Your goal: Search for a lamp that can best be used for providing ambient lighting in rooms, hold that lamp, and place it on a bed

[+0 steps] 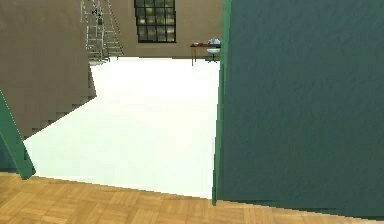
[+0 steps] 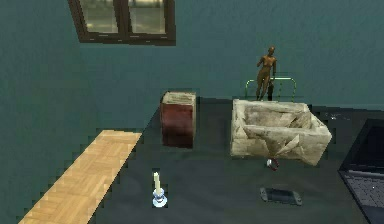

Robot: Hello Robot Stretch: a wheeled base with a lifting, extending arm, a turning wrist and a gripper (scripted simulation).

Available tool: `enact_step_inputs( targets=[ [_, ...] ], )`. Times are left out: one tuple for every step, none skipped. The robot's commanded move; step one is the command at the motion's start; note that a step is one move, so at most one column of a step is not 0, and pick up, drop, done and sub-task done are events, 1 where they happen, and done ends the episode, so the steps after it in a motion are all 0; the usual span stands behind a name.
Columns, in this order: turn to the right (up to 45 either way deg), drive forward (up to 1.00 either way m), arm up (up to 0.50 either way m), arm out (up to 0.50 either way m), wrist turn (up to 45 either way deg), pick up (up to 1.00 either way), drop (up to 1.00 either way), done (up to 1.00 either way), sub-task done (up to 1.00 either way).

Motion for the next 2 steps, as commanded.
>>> enact_step_inputs(
  targets=[
    [0.0, 0.00, 0.38, 0.00, 0.0, 0.00, 0.00, 0.00, 0.00],
    [0.0, 0.00, 0.00, 0.16, 0.0, 0.00, 0.00, 0.00, 0.00]
  ],
)
